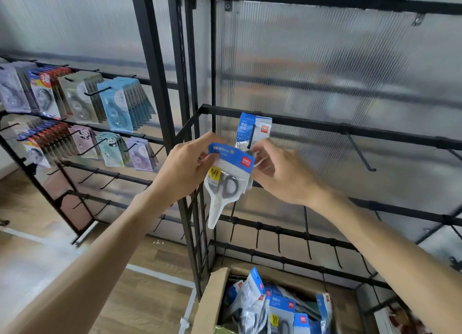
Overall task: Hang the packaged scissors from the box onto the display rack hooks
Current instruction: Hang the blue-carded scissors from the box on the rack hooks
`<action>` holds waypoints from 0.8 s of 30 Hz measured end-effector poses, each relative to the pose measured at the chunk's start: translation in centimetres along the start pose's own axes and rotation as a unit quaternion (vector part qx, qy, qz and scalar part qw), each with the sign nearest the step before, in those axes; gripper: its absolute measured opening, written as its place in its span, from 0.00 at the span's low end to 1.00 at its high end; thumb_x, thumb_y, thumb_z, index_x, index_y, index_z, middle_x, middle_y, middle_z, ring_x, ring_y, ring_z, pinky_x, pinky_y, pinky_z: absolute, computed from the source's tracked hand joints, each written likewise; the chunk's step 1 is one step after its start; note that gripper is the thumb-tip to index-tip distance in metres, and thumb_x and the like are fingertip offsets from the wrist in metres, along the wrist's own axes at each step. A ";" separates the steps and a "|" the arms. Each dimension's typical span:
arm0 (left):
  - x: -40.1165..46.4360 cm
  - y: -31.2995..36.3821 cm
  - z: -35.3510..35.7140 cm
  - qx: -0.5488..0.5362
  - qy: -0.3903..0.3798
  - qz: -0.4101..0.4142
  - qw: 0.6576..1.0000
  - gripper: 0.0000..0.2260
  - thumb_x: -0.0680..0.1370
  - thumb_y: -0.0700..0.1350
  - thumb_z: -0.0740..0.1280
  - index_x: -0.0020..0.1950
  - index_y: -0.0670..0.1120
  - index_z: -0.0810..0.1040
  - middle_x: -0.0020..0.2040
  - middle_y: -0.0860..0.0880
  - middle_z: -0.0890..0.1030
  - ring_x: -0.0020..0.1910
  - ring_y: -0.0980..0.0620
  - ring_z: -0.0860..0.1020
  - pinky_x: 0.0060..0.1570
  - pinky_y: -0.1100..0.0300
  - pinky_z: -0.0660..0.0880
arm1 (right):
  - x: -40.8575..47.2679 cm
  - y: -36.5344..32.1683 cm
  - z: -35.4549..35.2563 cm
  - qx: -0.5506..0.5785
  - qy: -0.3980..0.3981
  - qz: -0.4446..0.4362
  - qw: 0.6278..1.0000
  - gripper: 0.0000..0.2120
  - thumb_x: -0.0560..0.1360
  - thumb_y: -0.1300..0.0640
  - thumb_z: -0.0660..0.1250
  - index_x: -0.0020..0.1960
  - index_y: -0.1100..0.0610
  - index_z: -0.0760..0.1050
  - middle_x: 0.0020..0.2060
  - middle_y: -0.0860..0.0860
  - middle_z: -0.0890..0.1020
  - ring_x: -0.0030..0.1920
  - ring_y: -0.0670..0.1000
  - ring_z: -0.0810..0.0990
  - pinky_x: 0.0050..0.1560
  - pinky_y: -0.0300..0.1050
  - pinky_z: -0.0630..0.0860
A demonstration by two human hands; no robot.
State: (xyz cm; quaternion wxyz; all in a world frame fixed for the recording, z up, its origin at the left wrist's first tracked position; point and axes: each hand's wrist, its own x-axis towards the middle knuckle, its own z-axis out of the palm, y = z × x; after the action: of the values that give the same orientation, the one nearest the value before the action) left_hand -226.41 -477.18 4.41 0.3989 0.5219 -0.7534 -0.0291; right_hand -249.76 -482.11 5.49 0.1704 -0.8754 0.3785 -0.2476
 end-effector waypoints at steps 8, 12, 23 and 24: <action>1.2 1.1 1.3 -0.025 0.002 0.004 1.000 0.12 0.81 0.43 0.65 0.64 0.48 0.74 0.48 0.58 0.79 0.38 0.70 0.78 0.38 0.74 0.75 | 0.5 0.6 0.2 0.142 0.083 0.021 0.986 0.07 0.80 0.52 0.66 0.55 0.52 0.80 0.48 0.47 0.85 0.48 0.45 0.84 0.49 0.52 0.81; 1.5 1.2 1.7 -0.022 0.014 0.017 1.000 0.13 0.81 0.44 0.65 0.65 0.45 0.76 0.54 0.53 0.82 0.47 0.61 0.81 0.45 0.70 0.79 | 1.3 1.8 -0.4 0.107 0.098 0.041 0.989 0.09 0.80 0.50 0.66 0.56 0.53 0.80 0.48 0.48 0.85 0.48 0.46 0.84 0.49 0.55 0.81; 1.1 -0.1 1.3 0.105 -0.019 0.064 0.992 0.21 0.80 0.46 0.67 0.73 0.50 0.72 0.69 0.50 0.76 0.68 0.51 0.74 0.55 0.55 0.79 | 2.2 3.2 0.5 0.108 0.092 0.090 0.986 0.13 0.82 0.51 0.64 0.60 0.56 0.80 0.55 0.50 0.84 0.54 0.48 0.82 0.46 0.46 0.82; 1.0 -0.1 1.4 0.103 -0.021 0.061 0.993 0.21 0.80 0.45 0.67 0.73 0.49 0.72 0.69 0.50 0.76 0.68 0.50 0.74 0.55 0.54 0.79 | 2.4 3.1 0.6 0.098 0.090 0.089 0.987 0.12 0.82 0.51 0.64 0.58 0.57 0.80 0.53 0.50 0.84 0.52 0.47 0.82 0.45 0.47 0.82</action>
State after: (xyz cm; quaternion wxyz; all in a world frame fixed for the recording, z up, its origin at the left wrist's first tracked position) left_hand -227.35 -478.56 4.03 0.3280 0.5125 -0.7911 0.0621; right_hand -249.80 -485.92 4.20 0.2423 -0.7913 0.4425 -0.3454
